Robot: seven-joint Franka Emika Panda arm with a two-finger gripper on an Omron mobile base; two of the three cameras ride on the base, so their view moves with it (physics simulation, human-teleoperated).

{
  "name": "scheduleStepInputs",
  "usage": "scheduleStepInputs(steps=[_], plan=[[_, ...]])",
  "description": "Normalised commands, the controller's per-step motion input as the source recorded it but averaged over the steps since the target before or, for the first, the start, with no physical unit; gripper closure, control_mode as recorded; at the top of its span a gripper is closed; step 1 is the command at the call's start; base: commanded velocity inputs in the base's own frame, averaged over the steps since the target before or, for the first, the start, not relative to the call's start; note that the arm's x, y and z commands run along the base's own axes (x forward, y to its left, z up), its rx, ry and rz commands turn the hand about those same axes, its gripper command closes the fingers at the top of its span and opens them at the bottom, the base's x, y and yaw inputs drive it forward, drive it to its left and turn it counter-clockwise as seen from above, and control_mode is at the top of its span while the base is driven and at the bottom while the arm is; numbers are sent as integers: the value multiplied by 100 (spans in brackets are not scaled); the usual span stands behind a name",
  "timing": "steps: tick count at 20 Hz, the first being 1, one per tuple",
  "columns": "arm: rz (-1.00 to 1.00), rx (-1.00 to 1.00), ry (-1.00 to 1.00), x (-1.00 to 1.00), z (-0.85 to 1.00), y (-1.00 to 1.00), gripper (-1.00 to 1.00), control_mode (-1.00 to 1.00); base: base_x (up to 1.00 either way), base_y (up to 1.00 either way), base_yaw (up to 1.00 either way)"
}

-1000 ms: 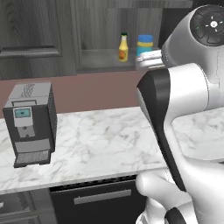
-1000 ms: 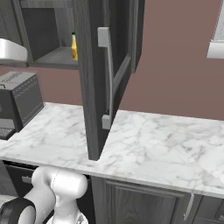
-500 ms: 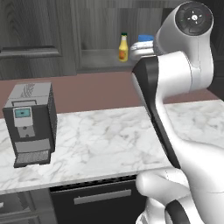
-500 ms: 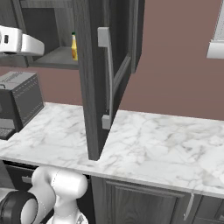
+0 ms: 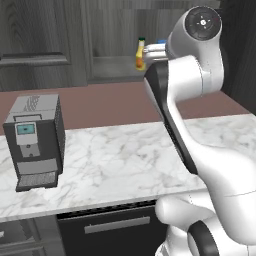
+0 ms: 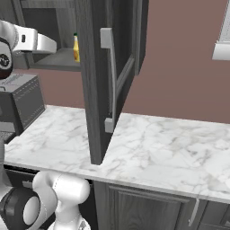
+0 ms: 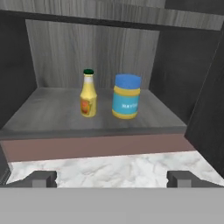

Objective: Move the mustard and mayonnaise from the cabinet to the dining counter.

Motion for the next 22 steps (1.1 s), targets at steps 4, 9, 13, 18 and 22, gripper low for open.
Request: scheduleStepInputs(steps=[4, 9, 13, 18, 22], plan=[[0, 0, 0, 48, 0, 0, -100, -100, 0, 0, 0], [-4, 0, 0, 47, 0, 12, -100, -100, 0, 0, 0], [-9, -2, 0, 42, -2, 22, -100, -100, 0, 0, 0], [-9, 0, 3, 39, -3, 1, -100, -100, 0, 0, 0], [-8, 0, 3, 53, -3, 0, -100, -100, 0, 0, 0]])
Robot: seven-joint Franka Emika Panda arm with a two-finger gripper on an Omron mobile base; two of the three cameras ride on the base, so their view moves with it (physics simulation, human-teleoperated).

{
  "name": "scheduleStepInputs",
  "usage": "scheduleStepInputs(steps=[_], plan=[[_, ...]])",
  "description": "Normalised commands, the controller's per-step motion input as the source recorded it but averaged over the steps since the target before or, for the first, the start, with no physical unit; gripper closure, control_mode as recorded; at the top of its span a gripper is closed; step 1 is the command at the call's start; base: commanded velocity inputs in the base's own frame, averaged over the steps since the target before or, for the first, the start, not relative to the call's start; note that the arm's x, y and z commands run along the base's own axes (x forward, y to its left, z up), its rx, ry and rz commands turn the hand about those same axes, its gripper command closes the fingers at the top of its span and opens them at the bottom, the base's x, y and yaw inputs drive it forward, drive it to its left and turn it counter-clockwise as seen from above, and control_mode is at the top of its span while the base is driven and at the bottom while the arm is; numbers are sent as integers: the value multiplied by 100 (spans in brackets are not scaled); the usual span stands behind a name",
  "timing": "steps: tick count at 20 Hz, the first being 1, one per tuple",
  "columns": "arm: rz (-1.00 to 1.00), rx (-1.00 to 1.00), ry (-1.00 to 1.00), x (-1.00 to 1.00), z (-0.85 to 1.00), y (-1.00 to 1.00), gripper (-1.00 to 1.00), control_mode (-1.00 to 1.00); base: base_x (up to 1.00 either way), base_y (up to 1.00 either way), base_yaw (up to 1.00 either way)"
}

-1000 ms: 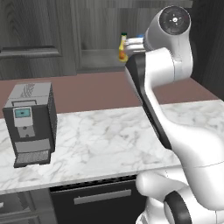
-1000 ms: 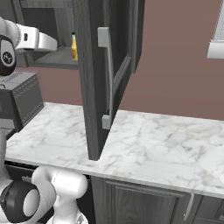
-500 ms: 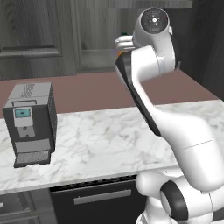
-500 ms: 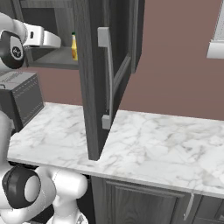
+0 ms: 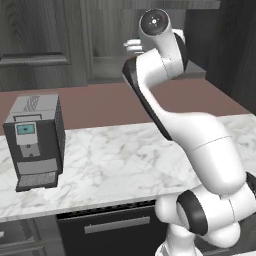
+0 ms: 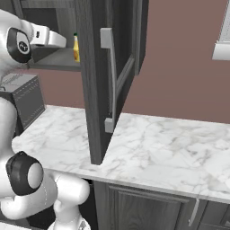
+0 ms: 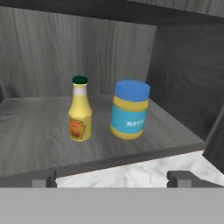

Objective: Move the mustard and mayonnaise from the cabinet to the dining counter.

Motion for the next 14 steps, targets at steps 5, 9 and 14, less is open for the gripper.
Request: scheduleStepInputs(steps=[5, 9, 14], plan=[[-4, 0, 2, 49, -1, 0, -100, -100, 0, 0, 0], [-1, 0, 0, 46, -1, 0, -100, -100, 0, 0, 0], [0, 0, 0, 43, -8, 0, -100, -100, 0, 0, 0]])
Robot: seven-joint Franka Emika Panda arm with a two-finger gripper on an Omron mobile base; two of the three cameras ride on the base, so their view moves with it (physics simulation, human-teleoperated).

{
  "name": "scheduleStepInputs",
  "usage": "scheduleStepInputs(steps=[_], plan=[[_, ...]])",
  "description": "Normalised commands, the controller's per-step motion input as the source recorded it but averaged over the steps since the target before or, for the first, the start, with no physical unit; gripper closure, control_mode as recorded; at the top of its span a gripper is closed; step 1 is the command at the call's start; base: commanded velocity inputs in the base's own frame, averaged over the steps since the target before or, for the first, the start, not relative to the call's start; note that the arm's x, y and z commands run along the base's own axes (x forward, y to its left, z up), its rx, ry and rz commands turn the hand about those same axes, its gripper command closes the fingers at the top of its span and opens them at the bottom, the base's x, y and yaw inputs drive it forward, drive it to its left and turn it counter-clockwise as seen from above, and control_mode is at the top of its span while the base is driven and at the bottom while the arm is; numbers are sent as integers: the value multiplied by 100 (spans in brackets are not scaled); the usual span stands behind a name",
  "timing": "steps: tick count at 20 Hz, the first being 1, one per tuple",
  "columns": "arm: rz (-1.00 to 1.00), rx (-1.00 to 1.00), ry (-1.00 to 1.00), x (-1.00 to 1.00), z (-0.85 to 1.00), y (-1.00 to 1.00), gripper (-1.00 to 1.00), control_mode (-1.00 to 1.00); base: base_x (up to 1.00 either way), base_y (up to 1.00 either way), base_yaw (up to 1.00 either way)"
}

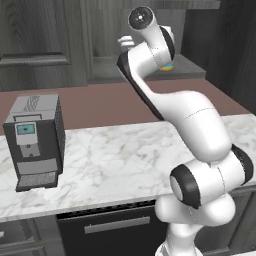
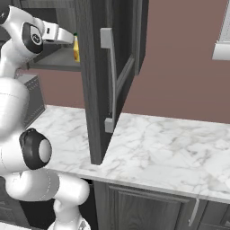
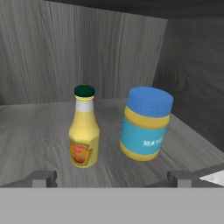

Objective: Move the mustard and mayonnaise from the cabinet to the dining counter.

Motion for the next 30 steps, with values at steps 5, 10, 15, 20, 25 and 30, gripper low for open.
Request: scheduleStepInputs(steps=[5, 10, 15, 20, 25, 30], plan=[[0, 0, 0, 32, -12, 0, -100, -100, 0, 0, 0], [0, 0, 0, 36, -2, 0, -100, -100, 0, 0, 0], [0, 0, 0, 39, 0, 0, -100, -100, 0, 0, 0], [0, 0, 0, 33, 0, 0, -100, -100, 0, 0, 0], [0, 0, 0, 39, 0, 0, -100, -100, 0, 0, 0], [0, 0, 0, 23, 0, 0, -100, -100, 0, 0, 0]])
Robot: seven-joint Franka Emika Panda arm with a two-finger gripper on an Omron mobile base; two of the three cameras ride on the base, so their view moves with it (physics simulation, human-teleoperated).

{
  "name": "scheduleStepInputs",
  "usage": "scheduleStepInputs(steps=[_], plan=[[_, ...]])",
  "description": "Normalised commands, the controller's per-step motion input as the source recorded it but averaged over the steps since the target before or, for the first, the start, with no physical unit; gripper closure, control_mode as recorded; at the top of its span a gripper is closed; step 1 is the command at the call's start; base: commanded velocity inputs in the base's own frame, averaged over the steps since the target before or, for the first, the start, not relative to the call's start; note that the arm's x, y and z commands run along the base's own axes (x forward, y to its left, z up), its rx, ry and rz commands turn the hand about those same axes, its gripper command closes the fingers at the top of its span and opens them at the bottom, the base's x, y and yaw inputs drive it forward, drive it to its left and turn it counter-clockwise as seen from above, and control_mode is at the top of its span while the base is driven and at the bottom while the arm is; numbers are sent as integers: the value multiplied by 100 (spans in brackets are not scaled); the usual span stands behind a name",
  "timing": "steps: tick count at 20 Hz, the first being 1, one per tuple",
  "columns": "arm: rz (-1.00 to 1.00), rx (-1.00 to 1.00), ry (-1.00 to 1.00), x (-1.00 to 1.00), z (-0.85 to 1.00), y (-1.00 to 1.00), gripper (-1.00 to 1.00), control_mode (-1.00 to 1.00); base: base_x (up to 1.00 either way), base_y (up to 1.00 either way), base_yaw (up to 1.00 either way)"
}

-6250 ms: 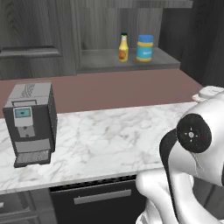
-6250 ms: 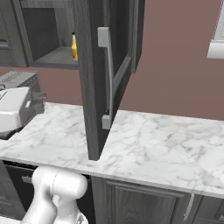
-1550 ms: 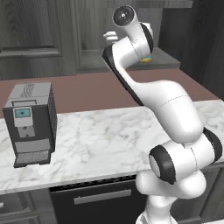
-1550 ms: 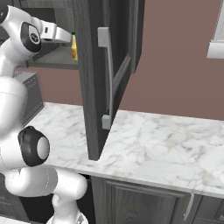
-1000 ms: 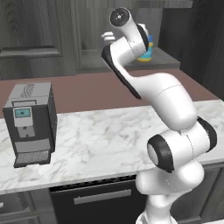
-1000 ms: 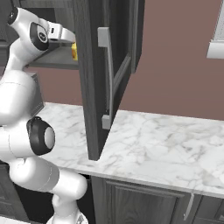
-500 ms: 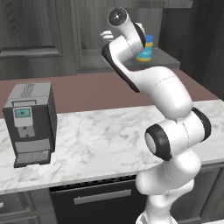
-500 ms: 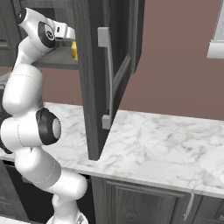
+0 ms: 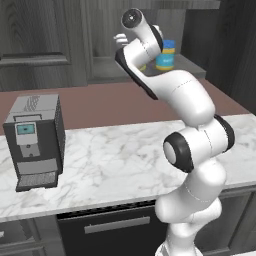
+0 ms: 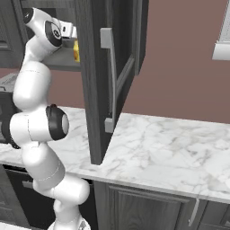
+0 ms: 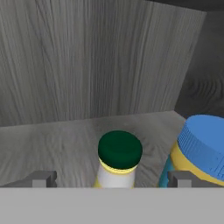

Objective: Move the mustard and mayonnaise from the cabinet to the dining counter.

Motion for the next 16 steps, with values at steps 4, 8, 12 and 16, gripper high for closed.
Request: scheduleStepInputs(steps=[4, 8, 12, 16], plan=[[0, 0, 0, 13, -4, 0, -100, -100, 0, 0, 0], [0, 0, 0, 5, -3, -4, 100, -100, 0, 0, 0], [0, 0, -1, 0, -4, -26, 100, -100, 0, 0, 0], [0, 0, -1, 1, -9, -33, 100, -100, 0, 0, 0]])
